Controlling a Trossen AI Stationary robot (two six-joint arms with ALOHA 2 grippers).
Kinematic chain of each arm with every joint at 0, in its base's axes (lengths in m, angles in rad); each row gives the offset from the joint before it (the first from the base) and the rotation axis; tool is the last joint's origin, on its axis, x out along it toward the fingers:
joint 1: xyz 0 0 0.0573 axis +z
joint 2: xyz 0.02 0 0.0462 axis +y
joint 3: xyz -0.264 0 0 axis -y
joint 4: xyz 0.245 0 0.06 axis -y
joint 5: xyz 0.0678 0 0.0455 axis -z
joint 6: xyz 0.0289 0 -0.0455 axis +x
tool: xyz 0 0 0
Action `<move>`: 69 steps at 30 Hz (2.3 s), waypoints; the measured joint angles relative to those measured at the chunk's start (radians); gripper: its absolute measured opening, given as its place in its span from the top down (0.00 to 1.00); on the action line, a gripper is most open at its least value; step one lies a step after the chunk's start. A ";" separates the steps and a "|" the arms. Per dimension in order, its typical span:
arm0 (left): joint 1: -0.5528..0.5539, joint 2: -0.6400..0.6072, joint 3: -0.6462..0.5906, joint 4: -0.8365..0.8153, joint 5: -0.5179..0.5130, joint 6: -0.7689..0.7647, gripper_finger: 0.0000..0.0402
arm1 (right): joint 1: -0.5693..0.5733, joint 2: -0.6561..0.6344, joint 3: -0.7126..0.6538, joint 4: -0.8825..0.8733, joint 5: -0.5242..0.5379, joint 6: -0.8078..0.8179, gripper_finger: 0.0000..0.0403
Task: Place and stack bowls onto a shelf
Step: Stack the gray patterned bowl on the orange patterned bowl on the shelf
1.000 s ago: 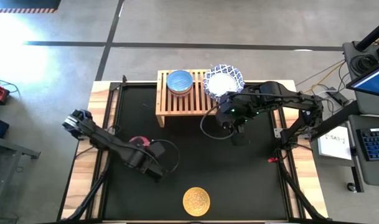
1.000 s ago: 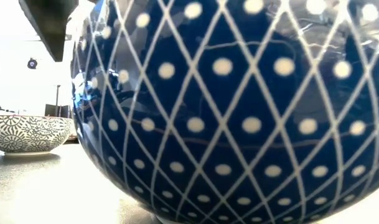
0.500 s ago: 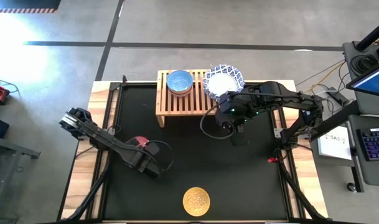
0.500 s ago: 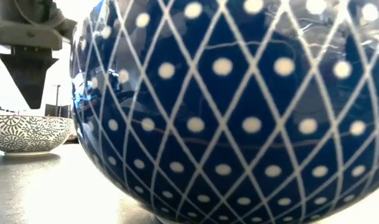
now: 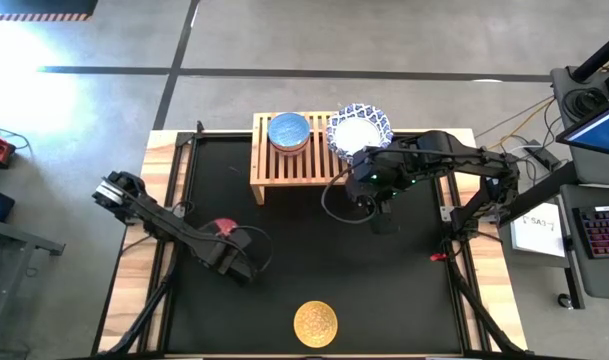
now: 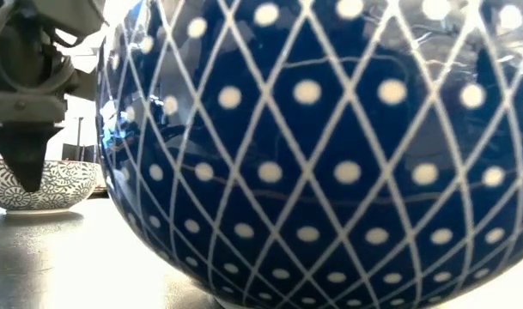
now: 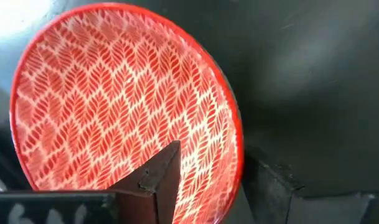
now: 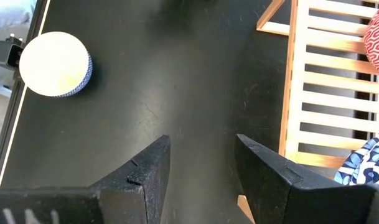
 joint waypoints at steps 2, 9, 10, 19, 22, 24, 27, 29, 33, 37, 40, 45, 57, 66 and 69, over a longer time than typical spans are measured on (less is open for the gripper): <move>0.000 0.000 -0.017 0.003 0.001 0.001 0.68 | 0.000 0.000 0.000 0.002 0.000 0.000 0.59; -0.001 0.000 -0.029 0.024 0.001 0.055 0.90 | 0.000 0.000 0.000 0.029 0.000 0.000 0.59; -0.001 0.000 -0.029 0.035 0.001 0.063 0.94 | 0.000 0.000 0.000 0.028 0.000 0.000 0.59; -0.006 0.001 0.046 0.104 0.058 0.190 0.99 | 0.000 0.000 0.000 0.030 0.000 0.000 0.59; -0.006 0.001 0.127 0.108 0.050 0.273 0.99 | 0.000 0.000 0.000 0.032 0.000 0.000 0.59; -0.006 0.001 0.187 0.112 0.041 0.338 0.99 | 0.000 0.000 0.000 0.035 0.000 0.000 0.59; -0.008 0.001 0.273 0.128 0.001 0.466 0.99 | 0.000 0.000 0.000 0.044 0.000 0.000 0.59; -0.010 0.001 0.328 0.149 -0.023 0.568 0.99 | 0.000 0.000 0.000 0.044 0.000 0.000 0.59; -0.011 0.001 0.427 0.186 -0.097 0.768 0.99 | 0.000 0.000 0.000 0.098 -0.001 -0.061 0.59; -0.007 0.001 0.505 0.212 -0.141 0.931 0.99 | 0.000 0.000 0.000 0.140 0.000 -0.079 0.59; -0.006 0.001 0.539 0.235 -0.166 1.026 0.99 | 0.000 0.000 0.000 0.142 0.000 -0.059 0.59; 0.002 0.001 0.557 0.284 -0.167 1.184 0.99 | 0.000 0.004 -0.002 0.153 -0.001 -0.043 0.59; 0.097 0.002 0.549 0.369 -0.017 1.482 0.99 | 0.037 0.028 -0.037 0.146 -0.115 -0.273 0.59; 0.206 0.002 0.538 0.447 0.269 1.663 0.99 | 0.081 0.062 -0.055 0.039 -0.089 -0.439 0.59; 0.228 0.002 0.536 0.478 0.358 1.701 0.99 | 0.095 0.062 -0.064 0.052 -0.089 -0.480 0.62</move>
